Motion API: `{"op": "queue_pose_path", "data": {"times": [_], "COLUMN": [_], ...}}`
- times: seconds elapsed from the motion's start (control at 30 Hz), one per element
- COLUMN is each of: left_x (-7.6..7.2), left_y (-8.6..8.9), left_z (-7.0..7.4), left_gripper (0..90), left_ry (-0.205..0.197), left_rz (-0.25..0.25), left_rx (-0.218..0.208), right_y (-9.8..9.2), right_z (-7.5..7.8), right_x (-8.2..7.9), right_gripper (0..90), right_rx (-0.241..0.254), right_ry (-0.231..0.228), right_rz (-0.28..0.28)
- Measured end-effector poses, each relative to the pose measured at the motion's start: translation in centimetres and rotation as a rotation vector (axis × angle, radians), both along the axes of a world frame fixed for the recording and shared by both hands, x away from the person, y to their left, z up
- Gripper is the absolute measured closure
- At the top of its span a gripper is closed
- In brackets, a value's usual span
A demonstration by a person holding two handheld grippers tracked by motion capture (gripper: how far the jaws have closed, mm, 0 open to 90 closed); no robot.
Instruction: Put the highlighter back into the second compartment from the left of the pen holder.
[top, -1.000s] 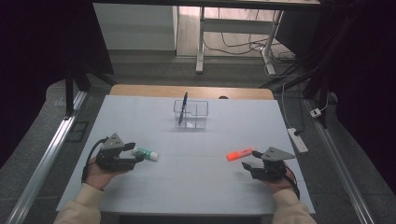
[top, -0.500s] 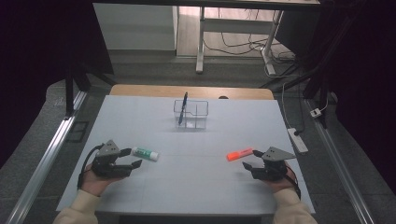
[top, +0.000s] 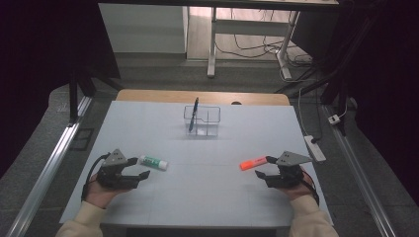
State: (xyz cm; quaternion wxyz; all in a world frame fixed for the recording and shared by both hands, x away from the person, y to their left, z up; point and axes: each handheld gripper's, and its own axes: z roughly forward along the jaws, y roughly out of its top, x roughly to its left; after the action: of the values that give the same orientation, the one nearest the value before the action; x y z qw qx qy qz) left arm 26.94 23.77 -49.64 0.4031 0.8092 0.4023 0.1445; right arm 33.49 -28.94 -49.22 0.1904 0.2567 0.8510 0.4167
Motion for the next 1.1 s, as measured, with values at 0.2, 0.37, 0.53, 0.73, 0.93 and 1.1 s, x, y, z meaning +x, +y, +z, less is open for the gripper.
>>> {"op": "queue_pose_path", "data": {"times": [0.2, 0.37, 0.53, 0.73, 0.93, 1.1], "left_x": [0.0, 0.1, 0.0, 0.1, 0.1, 0.1], "left_y": [-0.1, 0.0, 0.0, -0.2, -0.3, -0.3], "left_z": [-0.1, -0.2, -0.1, -0.4, -0.5, -0.5], "left_gripper": [26.1, 25.8, 25.7, 25.7, 25.7, 25.7], "left_ry": [0.003, 0.009, 0.004, 0.013, 0.019, 0.02], "left_rz": [-0.001, 0.0, 0.005, -0.002, -0.005, -0.005], "left_rx": [-0.005, -0.007, -0.007, -0.004, -0.009, -0.007], "right_y": [0.4, 0.8, 1.6, 2.0, 3.1, 3.9], "right_z": [1.1, 2.7, 3.5, 3.4, 2.7, 2.3], "right_x": [0.9, 2.1, 3.5, 4.9, 5.7, 6.5], "right_gripper": [30.4, 30.5, 30.8, 31.4, 31.1, 31.2], "right_rx": [-0.112, -0.196, -0.255, -0.278, -0.334, -0.354], "right_ry": [0.001, 0.026, 0.035, 0.076, 0.107, 0.148], "right_rz": [0.058, 0.113, 0.175, 0.213, 0.261, 0.32]}}
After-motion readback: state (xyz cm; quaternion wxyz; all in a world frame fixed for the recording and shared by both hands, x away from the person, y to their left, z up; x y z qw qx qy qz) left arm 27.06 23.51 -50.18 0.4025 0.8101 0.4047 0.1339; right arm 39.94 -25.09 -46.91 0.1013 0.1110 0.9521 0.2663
